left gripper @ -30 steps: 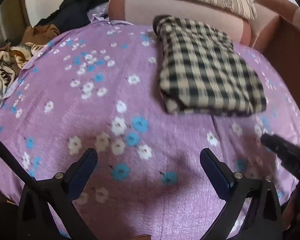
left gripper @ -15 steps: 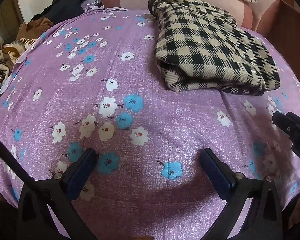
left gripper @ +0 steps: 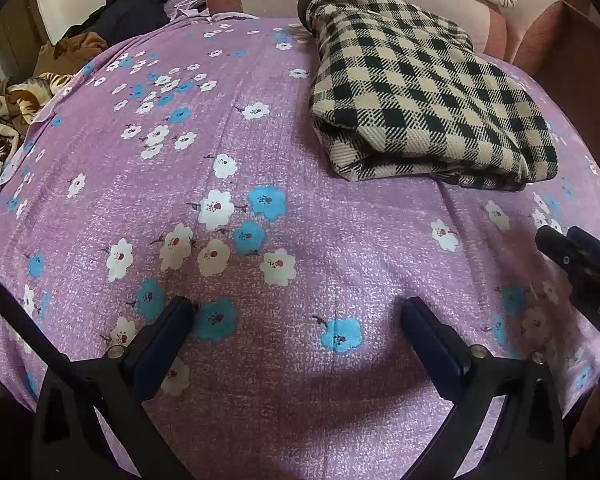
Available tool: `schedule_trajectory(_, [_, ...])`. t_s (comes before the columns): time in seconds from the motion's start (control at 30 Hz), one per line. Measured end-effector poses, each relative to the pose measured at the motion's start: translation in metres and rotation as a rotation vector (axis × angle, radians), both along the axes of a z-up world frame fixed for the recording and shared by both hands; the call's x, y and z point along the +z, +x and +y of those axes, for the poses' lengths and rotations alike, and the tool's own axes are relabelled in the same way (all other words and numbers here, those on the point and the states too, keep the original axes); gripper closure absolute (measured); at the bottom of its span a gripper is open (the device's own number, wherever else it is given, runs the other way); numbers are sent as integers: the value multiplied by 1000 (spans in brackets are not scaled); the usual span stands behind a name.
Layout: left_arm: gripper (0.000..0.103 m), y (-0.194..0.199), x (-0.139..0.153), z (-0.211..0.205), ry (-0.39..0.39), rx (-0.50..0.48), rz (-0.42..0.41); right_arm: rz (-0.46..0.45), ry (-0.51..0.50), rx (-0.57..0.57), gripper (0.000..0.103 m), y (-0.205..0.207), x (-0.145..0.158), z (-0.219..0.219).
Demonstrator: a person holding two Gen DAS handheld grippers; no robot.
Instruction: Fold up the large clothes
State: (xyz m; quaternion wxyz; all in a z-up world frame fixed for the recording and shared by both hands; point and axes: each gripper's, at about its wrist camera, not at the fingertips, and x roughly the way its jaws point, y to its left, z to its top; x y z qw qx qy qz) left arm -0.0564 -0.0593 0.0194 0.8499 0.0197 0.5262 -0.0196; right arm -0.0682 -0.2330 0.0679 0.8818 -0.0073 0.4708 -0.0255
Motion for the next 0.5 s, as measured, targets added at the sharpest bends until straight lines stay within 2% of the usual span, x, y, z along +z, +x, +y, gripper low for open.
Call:
schedule_trajectory(0.1, [0, -4, 6, -1, -16, -1, -24, 1, 0, -8, 43, 1, 0, -2])
schedule_trajectory(0.3, [0, -11, 28, -3, -11, -1, -126, -6, -1, -30, 43, 1, 1, -5])
schedule_trajectory(0.5, [0, -15, 35, -5, -23, -17, -149, -30, -15, -31, 42, -1, 4, -3])
